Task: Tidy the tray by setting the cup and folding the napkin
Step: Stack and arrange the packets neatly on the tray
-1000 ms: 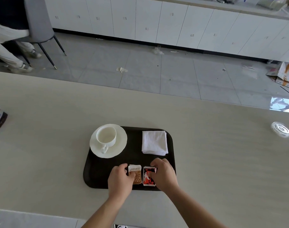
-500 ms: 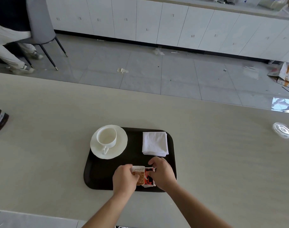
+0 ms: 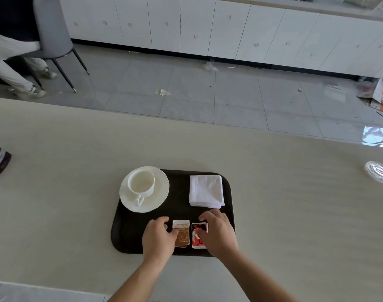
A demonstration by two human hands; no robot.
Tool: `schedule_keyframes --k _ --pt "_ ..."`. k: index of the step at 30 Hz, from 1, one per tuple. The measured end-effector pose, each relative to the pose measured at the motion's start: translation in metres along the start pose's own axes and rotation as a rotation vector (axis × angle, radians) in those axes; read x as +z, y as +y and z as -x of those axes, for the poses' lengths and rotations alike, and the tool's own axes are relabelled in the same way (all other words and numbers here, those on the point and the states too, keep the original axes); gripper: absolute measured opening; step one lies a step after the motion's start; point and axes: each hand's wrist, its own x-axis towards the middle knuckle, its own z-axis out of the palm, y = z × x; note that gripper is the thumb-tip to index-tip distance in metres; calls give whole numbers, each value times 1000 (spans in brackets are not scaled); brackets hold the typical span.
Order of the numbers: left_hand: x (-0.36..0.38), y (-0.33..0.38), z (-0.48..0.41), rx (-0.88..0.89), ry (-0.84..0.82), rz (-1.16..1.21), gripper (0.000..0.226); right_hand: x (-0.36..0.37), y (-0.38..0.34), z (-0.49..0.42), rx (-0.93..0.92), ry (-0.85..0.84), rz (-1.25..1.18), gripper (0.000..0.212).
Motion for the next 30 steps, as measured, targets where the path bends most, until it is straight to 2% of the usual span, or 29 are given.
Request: schedule_keyframes --k 6,15,21,30 --pt "-1 1 -1 -41 -13 22 42 5 -10 -1 -194 -20 183 41" --pt "0 9 1 49 -84 -109 24 11 -11 -6 -148 -65 143 40" --pt "1 12 1 35 -103 -50 22 11 -13 -9 -203 -101 221 50" --pt "-1 19 4 -15 -154 51 6 10 -18 -13 -199 -119 202 29"
